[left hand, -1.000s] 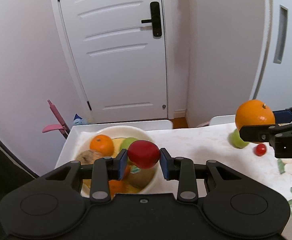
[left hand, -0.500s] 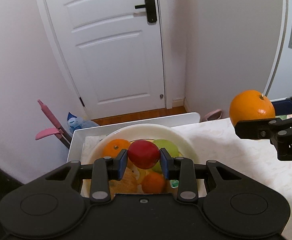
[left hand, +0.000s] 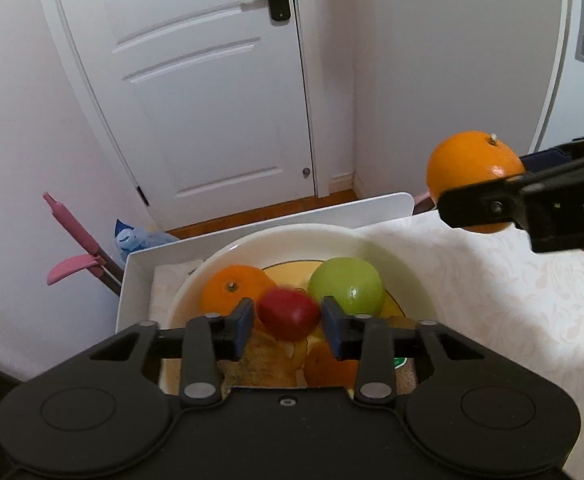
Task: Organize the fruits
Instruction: 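Carry the tomato and large orange to the bowl with both grippers, then open the left gripper over the bowl while the right gripper releases the orange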
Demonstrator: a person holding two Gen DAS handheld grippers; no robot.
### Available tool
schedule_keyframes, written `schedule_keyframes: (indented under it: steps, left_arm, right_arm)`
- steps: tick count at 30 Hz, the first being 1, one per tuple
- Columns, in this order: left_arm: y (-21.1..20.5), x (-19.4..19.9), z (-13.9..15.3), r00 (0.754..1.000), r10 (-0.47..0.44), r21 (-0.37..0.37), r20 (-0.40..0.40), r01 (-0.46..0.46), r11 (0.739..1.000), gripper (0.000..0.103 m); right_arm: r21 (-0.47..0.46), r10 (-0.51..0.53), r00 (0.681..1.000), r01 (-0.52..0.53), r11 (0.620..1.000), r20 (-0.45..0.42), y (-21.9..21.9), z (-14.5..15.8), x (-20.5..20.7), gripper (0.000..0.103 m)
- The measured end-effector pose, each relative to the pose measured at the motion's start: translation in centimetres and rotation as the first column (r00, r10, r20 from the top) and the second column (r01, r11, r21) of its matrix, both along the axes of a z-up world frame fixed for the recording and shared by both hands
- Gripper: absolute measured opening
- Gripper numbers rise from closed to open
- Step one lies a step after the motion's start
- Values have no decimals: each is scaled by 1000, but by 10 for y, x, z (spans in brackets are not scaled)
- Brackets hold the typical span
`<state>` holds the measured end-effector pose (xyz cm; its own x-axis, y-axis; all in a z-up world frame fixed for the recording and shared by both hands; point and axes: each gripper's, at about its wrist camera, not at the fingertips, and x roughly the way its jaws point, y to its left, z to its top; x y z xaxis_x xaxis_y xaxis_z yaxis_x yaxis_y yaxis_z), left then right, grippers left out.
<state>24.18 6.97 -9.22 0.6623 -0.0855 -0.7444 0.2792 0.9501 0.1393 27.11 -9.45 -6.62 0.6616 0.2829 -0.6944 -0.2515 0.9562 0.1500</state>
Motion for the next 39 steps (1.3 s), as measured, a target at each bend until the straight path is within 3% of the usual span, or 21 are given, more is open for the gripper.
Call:
schedule_keyframes:
  steps: [2, 3, 17, 25, 35, 37, 39]
  left_arm:
    - [3, -4, 4, 1000, 9, -5, 27, -9, 1000, 89]
    - [5, -5, 6, 999, 13, -11, 40, -13, 1000, 90]
    - [33, -24, 25, 991, 124, -86, 44, -120, 989, 90]
    - [50, -32, 22, 983, 177, -99, 38, -172, 980, 90]
    - [56, -31, 11, 985, 172, -91, 17, -169, 981, 90]
    - [56, -31, 10, 985, 169, -92, 16, -167, 982, 90]
    - [57, -30, 9, 986, 165, -91, 15, -163, 982, 90]
  right_arm:
    - [-1, 2, 1000, -2, 1000, 2, 1, 1, 2, 77]
    - [-3, 4, 1000, -4, 1000, 3, 2, 1, 4, 77]
    - [-19, 103, 995, -103, 995, 3, 35, 0, 23, 77]
    - [-27, 157, 988, -157, 987, -12, 66, -24, 48, 77]
    - [12, 175, 984, -174, 985, -35, 87, -49, 68, 78]
    - [23, 177, 984, -177, 984, -21, 87, -50, 66, 85]
    - [37, 171, 985, -171, 985, 3, 84, -46, 63, 103]
